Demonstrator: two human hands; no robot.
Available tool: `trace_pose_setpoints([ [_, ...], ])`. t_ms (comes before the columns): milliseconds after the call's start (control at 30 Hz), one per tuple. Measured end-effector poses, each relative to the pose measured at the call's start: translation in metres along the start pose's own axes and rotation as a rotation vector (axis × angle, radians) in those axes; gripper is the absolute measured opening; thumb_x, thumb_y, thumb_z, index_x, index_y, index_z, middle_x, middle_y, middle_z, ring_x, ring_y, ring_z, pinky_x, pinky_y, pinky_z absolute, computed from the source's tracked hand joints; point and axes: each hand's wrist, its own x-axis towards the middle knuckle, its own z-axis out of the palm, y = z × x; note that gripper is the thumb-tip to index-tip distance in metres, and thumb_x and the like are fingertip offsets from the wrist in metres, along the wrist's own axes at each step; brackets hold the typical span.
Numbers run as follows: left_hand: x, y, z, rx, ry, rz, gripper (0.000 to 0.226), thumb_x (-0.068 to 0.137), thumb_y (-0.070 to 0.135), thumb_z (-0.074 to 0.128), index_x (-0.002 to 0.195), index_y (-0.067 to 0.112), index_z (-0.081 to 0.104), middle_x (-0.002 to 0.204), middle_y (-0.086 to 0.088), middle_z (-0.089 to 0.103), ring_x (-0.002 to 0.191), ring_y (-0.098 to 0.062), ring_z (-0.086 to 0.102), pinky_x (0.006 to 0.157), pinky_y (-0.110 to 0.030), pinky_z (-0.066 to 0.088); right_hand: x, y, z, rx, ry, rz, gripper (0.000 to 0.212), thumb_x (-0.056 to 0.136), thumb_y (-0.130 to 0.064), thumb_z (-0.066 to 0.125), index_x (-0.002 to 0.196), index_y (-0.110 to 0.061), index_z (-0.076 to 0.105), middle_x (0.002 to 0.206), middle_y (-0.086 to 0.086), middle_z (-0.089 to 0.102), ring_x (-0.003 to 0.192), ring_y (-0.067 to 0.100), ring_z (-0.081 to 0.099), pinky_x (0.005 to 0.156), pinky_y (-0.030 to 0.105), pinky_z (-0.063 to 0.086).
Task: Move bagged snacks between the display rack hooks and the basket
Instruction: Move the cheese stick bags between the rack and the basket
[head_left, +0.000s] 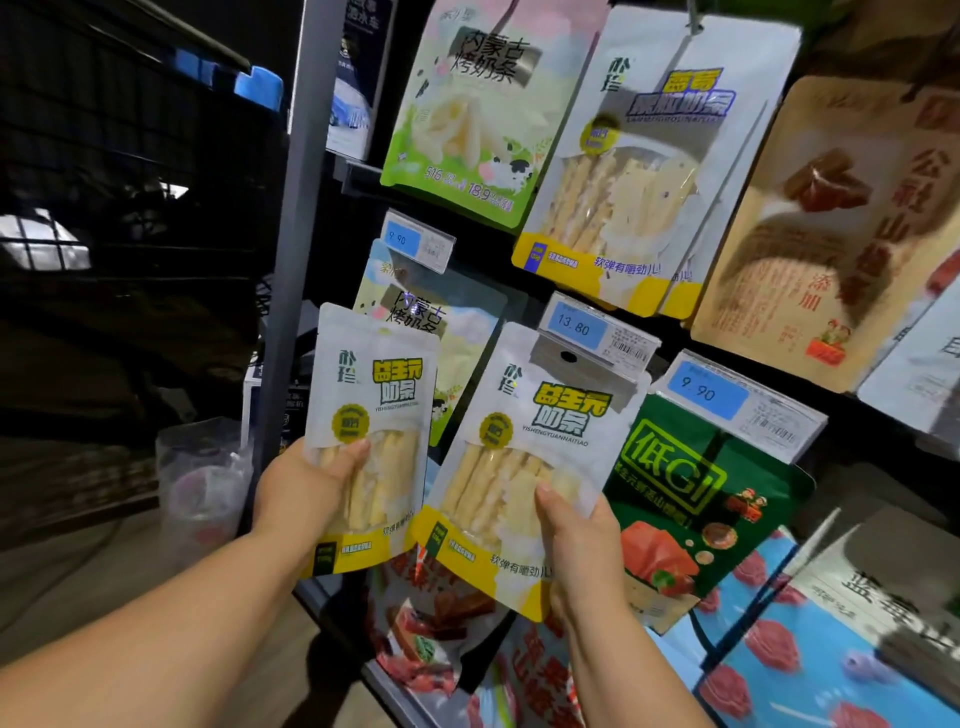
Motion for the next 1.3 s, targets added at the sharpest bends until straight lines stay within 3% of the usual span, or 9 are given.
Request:
trace_pose_setpoints([
  [233,-0.006,0.006,0.000,-0.002,-0.002,0.006,0.016,0.085,0.041,0.073,0.091,0.030,0.064,0.100,-0.004,0.071,0.098,-0.028,0.065,0.091,-0.046,0.052,0.007,0.004,0.000,-0.017,0.060,-0.021,0.018,0.091,-0.010,0.068,0.102,-0.023,0.070,0.104,0.000,0.076,0.100,0.024,0.071,0.096,0.052,0.052],
  [400,-0.009,0.010,-0.001,-0.004,0.000,0.007,0.017,0.086,0.039,0.071,0.095,0.027,0.064,0.096,0.000,0.068,0.095,-0.024,0.062,0.085,-0.036,0.050,0.017,0.006,0.000,-0.037,0.094,-0.012,0.016,0.091,-0.010,0.068,0.098,-0.024,0.070,0.100,0.000,0.076,0.094,0.022,0.072,0.089,0.044,0.056],
  [500,-0.011,0.012,-0.002,0.023,-0.007,0.015,0.023,0.088,0.039,0.069,0.103,0.022,0.067,0.095,0.001,0.065,0.091,-0.021,0.058,0.079,-0.031,0.043,0.027,0.010,0.001,-0.087,0.108,0.005,0.014,0.090,-0.014,0.069,0.098,-0.026,0.068,0.103,-0.002,0.074,0.098,0.022,0.070,0.093,0.045,0.054],
  [733,-0.010,0.010,-0.008,-0.030,-0.046,0.045,0.030,0.086,0.041,0.071,0.107,0.021,0.070,0.102,0.002,0.073,0.100,-0.022,0.065,0.091,-0.038,0.050,0.038,0.013,-0.002,-0.305,0.126,0.013,0.043,0.097,-0.042,0.053,0.132,-0.017,0.057,0.127,0.003,0.063,0.115,0.026,0.059,0.102,0.047,0.046],
  [867,-0.012,0.014,-0.007,-0.083,-0.127,0.066,0.014,0.087,0.036,0.070,0.099,0.028,0.071,0.097,0.006,0.073,0.097,-0.018,0.065,0.085,-0.030,0.046,0.028,0.009,-0.006,-0.330,0.266,-0.122,0.040,0.100,-0.028,0.053,0.136,-0.010,0.048,0.121,-0.002,0.051,0.116,0.024,0.052,0.093,0.032,0.038],
  [967,-0.013,0.014,-0.004,-0.090,-0.213,0.068,0.008,0.086,0.036,0.072,0.093,0.033,0.068,0.097,0.006,0.073,0.098,-0.018,0.066,0.089,-0.032,0.048,0.009,0.010,-0.004,-0.283,0.367,-0.271,0.032,0.096,-0.021,0.062,0.124,-0.017,0.047,0.119,0.001,0.049,0.110,0.020,0.052,0.090,0.032,0.041],
  [1067,-0.011,0.012,0.000,-0.091,-0.316,0.064,0.032,0.073,0.055,0.075,0.098,0.035,0.071,0.100,0.008,0.075,0.100,-0.018,0.067,0.098,-0.040,0.050,-0.010,0.017,0.001,-0.376,0.415,-0.516,0.031,0.087,-0.034,0.065,0.110,-0.023,0.046,0.107,-0.004,0.046,0.099,0.012,0.045,0.086,0.028,0.040],
  [1167,-0.012,0.010,0.003,-0.124,-0.423,0.046,0.064,0.055,0.073,0.072,0.104,0.032,0.073,0.102,0.006,0.076,0.100,-0.021,0.069,0.099,-0.049,0.050,-0.019,0.010,0.009,-0.364,0.220,-0.468,0.028,0.085,-0.048,0.065,0.100,-0.029,0.050,0.101,-0.010,0.052,0.089,0.007,0.048,0.077,0.013,0.039],
  [1300,-0.020,0.012,0.011,-0.219,-0.489,-0.017,0.065,0.052,0.062,0.076,0.105,0.025,0.073,0.103,0.000,0.076,0.101,-0.026,0.070,0.099,-0.053,0.049,-0.022,0.001,0.019,-0.208,-0.334,0.060,0.029,0.091,-0.031,0.067,0.115,-0.027,0.051,0.111,-0.012,0.062,0.091,-0.002,0.062,0.073,0.010,0.048],
])
